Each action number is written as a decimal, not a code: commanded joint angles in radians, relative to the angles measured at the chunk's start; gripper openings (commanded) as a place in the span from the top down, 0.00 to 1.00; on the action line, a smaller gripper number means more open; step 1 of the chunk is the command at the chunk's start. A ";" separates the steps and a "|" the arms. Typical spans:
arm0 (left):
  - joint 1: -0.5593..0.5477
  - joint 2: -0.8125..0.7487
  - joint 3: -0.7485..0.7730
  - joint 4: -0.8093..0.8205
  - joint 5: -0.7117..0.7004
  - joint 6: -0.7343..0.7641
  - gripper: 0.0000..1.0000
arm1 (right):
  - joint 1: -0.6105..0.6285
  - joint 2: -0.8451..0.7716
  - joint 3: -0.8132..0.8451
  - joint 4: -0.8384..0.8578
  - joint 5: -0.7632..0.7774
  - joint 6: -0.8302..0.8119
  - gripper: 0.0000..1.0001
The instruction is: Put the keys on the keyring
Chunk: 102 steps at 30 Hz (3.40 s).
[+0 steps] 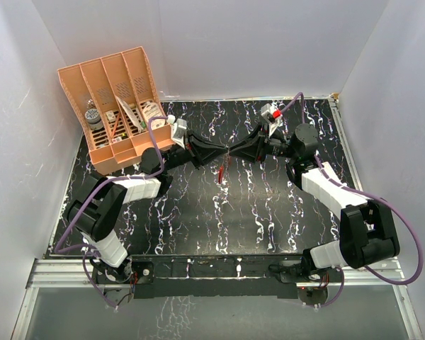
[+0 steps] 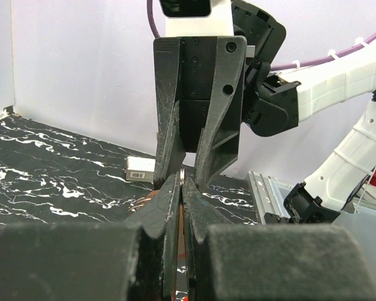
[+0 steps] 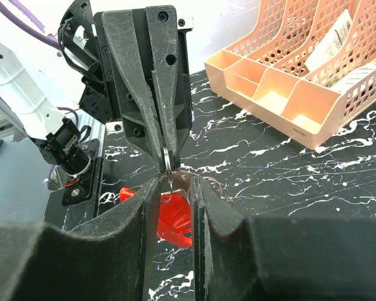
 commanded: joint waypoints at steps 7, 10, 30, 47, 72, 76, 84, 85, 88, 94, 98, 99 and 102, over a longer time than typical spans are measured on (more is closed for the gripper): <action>0.006 0.008 0.029 0.213 0.040 -0.019 1.00 | -0.002 0.001 0.044 0.062 -0.014 0.017 0.87; 0.006 0.013 0.030 0.213 0.046 -0.022 1.00 | -0.002 0.004 0.044 0.074 -0.018 0.026 0.89; 0.004 0.017 0.053 0.213 0.043 -0.022 1.00 | -0.001 -0.001 0.029 0.086 -0.029 0.041 0.99; 0.004 0.015 0.052 0.213 0.026 -0.010 1.00 | -0.001 -0.011 0.011 0.098 -0.033 0.055 0.95; 0.015 -0.003 0.046 0.209 -0.016 0.012 1.00 | 0.000 -0.035 -0.009 0.106 -0.028 0.059 0.94; 0.019 -0.008 0.042 0.210 -0.028 0.013 1.00 | 0.000 -0.035 -0.014 0.112 -0.023 0.060 0.94; 0.022 -0.017 0.041 0.212 -0.040 0.013 1.00 | 0.000 -0.026 -0.018 0.129 -0.020 0.072 0.92; 0.022 -0.016 0.041 0.212 -0.040 0.012 1.00 | 0.000 -0.024 -0.018 0.139 -0.020 0.078 0.92; 0.023 -0.014 0.041 0.212 -0.045 0.011 1.00 | 0.000 -0.019 -0.020 0.151 -0.018 0.088 0.92; 0.022 -0.014 0.043 0.212 -0.059 0.014 1.00 | 0.000 -0.009 -0.026 0.184 -0.006 0.113 0.91; 0.021 -0.018 0.038 0.211 -0.081 0.021 1.00 | 0.003 -0.003 -0.035 0.224 0.024 0.146 0.91; 0.021 -0.019 0.037 0.210 -0.087 0.023 1.00 | 0.006 0.000 -0.039 0.230 0.036 0.149 0.91; 0.021 -0.021 0.033 0.190 -0.116 0.034 1.00 | 0.020 0.006 -0.046 0.236 0.073 0.150 0.90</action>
